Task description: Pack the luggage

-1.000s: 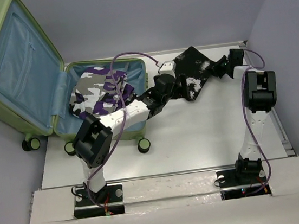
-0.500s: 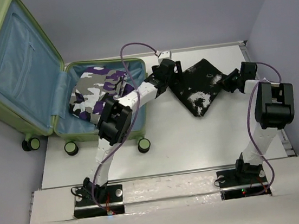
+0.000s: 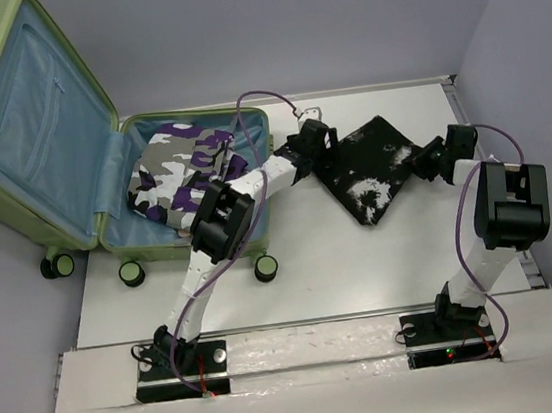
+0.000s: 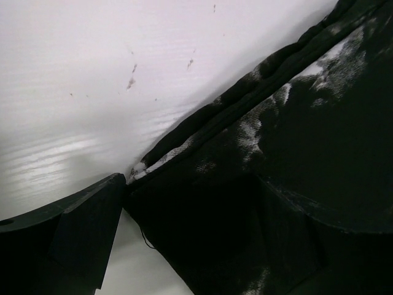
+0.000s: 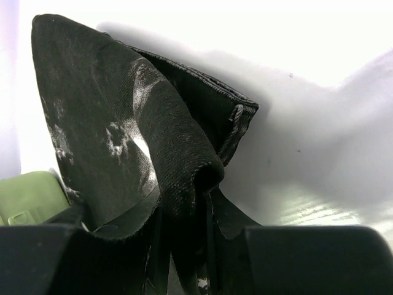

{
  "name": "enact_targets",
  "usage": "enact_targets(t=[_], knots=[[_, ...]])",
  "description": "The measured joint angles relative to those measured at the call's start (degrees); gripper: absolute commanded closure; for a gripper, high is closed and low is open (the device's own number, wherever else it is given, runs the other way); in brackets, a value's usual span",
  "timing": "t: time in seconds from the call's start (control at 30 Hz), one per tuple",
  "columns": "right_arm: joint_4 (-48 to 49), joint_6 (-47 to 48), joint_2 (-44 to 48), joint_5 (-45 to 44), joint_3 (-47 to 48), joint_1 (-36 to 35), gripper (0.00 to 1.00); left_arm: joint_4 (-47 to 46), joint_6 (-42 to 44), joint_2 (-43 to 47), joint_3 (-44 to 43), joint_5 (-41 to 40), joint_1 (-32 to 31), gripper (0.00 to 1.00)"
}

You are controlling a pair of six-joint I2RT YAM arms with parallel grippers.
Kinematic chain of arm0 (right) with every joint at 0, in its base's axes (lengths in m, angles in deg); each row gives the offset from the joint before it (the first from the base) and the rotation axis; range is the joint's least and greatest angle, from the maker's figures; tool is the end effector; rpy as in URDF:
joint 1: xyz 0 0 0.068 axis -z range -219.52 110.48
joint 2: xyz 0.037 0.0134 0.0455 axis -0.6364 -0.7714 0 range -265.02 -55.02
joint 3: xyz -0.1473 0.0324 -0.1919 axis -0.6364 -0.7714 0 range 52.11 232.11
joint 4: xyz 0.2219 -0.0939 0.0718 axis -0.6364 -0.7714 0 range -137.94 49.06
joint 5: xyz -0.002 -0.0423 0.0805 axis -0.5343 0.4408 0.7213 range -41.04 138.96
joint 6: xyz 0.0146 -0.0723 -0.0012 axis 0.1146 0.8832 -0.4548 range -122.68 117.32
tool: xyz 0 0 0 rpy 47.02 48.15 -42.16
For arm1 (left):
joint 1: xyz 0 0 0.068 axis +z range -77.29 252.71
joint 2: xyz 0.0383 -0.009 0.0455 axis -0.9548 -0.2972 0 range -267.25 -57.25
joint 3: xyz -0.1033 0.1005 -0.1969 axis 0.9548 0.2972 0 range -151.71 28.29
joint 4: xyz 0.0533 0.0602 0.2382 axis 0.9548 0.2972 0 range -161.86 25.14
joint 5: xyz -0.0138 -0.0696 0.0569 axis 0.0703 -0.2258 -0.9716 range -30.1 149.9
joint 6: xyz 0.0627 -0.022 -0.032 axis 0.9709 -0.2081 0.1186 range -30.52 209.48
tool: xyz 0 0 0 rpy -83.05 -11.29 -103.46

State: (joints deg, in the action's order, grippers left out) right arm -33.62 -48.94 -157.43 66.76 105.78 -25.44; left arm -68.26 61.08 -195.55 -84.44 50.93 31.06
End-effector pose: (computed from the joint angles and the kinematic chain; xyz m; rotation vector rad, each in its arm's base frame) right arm 0.3629 -0.0716 0.1178 1.0292 2.0981 0.6423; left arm 0.4173 -0.3582 0.1566 0.1479 2.1208 -0.5792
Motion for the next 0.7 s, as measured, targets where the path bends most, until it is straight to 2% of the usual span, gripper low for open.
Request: enact_targets(t=[0.17, 0.2, 0.23, 0.27, 0.37, 0.4, 0.43, 0.53, 0.6, 0.7], knots=[[0.0, 0.2, 0.3, 0.4, -0.2, 0.4, 0.93, -1.3, -0.4, -0.4, 2.2, 2.4, 0.0, 0.22], [0.0, 0.2, 0.3, 0.5, -0.2, 0.4, 0.93, -1.5, -0.5, -0.4, 2.2, 2.7, 0.1, 0.26], [0.0, 0.2, 0.3, 0.6, -0.2, 0.5, 0.93, -1.6, -0.5, -0.4, 2.3, 3.1, 0.2, 0.36], [0.0, 0.2, 0.3, 0.6, -0.2, 0.5, 0.93, -1.7, -0.6, -0.4, 2.4, 3.4, 0.3, 0.37], [0.0, 0.4, 0.3, 0.6, -0.2, 0.5, 0.93, -2.3, -1.0, -0.4, 2.5, 5.8, 0.6, 0.35], [0.1, 0.4, 0.3, 0.6, -0.2, 0.5, 0.93, -2.4, -1.1, -0.4, 2.5, 6.1, 0.7, 0.32], [0.0, 0.4, 0.3, 0.6, -0.2, 0.5, 0.93, -2.6, -1.1, -0.4, 2.5, 6.9, 0.8, 0.19], [0.2, 0.4, 0.3, 0.7, -0.3, 0.6, 0.93, -3.7, -1.2, -0.4, 3.1, 7.8, 0.9, 0.15], [0.8, 0.4, 0.3, 0.7, -0.6, 0.6, 0.93, -4.8, -1.2, -0.4, 3.6, 8.1, 0.8, 0.21], [1.1, 0.2, 0.4, 0.9, -1.0, 0.9, 0.93, -5.7, -0.8, -0.4, 4.1, 8.0, 0.8, 0.50]])
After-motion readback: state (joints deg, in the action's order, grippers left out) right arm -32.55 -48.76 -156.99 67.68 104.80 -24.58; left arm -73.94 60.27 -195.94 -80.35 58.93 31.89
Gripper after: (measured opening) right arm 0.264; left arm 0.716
